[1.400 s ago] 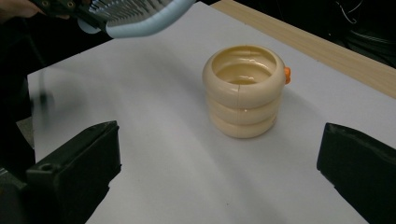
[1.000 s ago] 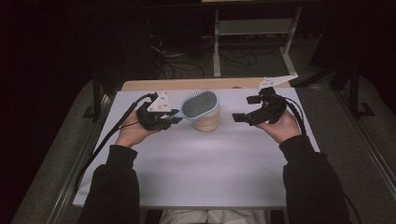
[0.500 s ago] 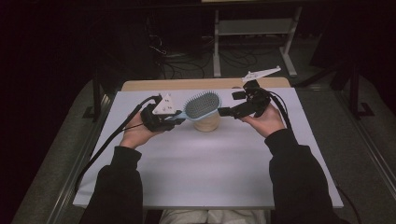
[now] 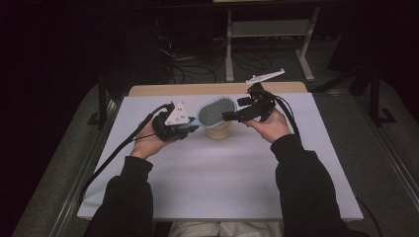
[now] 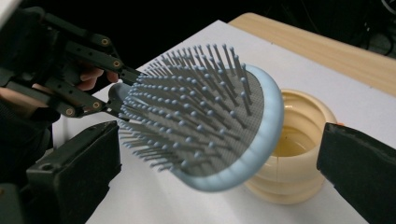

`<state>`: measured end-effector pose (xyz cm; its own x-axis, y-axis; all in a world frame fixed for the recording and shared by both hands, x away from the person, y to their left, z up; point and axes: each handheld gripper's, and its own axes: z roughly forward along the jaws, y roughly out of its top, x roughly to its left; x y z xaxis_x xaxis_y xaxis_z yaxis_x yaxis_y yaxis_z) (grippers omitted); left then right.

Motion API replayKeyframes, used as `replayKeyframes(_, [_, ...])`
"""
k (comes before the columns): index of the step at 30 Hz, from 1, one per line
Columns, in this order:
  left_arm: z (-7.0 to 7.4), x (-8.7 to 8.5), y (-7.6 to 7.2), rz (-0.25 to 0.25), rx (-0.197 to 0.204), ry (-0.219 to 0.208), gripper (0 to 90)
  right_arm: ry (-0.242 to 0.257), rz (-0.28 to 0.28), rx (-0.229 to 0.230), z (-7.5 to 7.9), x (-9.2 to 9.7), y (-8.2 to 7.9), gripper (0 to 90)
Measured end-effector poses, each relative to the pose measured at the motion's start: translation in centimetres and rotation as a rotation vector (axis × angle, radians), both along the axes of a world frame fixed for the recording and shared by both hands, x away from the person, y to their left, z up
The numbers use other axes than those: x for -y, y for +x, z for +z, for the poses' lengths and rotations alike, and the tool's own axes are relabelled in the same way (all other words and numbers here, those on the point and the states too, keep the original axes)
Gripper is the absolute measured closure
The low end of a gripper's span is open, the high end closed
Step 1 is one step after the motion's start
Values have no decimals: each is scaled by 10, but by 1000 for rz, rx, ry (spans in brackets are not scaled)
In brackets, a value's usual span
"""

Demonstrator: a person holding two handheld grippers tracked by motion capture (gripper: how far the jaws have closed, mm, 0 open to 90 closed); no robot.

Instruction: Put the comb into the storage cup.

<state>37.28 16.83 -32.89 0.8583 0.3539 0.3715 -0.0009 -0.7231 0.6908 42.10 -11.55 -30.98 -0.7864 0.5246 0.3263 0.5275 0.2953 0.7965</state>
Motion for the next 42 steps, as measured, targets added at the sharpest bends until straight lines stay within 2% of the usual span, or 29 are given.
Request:
replayKeyframes(2, [-1,1,0,-3,7,2,702,26,0,-22,-2,-1,2,6])
replayKeyframes(5, [-1,2,-1,-12,5,-11,701,59,23,-43,-3,-3,4,127])
replayKeyframes(9, [-1,3,-3,-26,7,-16,701,95,41,-75,-6,-6,6,173])
replayKeyframes(16, [-6,7,-2,-23,17,-6,701,80,40,-121,-6,-5,8,284])
replayKeyframes(20, [-6,8,-3,-27,22,-26,702,136,30,-154,-5,3,10,373])
replayKeyframes(23, [-5,8,-3,-31,25,-29,702,155,26,-173,-3,6,11,429])
replayKeyframes(26, [-7,10,-3,-30,23,-20,702,143,33,-161,-1,7,9,473])
replayKeyframes(30, [-12,13,-3,-32,26,4,702,109,35,-167,2,5,8,508])
replayKeyframes(33, [-13,13,-3,-32,35,-2,702,110,33,-158,4,5,6,528])
replayKeyframes(37, [-9,12,-4,-35,42,-29,700,118,43,-145,11,5,5,542])
replayKeyframes(38, [-7,11,-4,-35,43,-43,696,120,47,-118,18,4,3,546])
replayKeyframes(39, [-6,10,-5,-31,39,-54,696,120,47,-118,18,4,3,546])
replayKeyframes(42, [-2,7,-5,-24,34,-72,682,106,54,-76,29,0,-1,553])
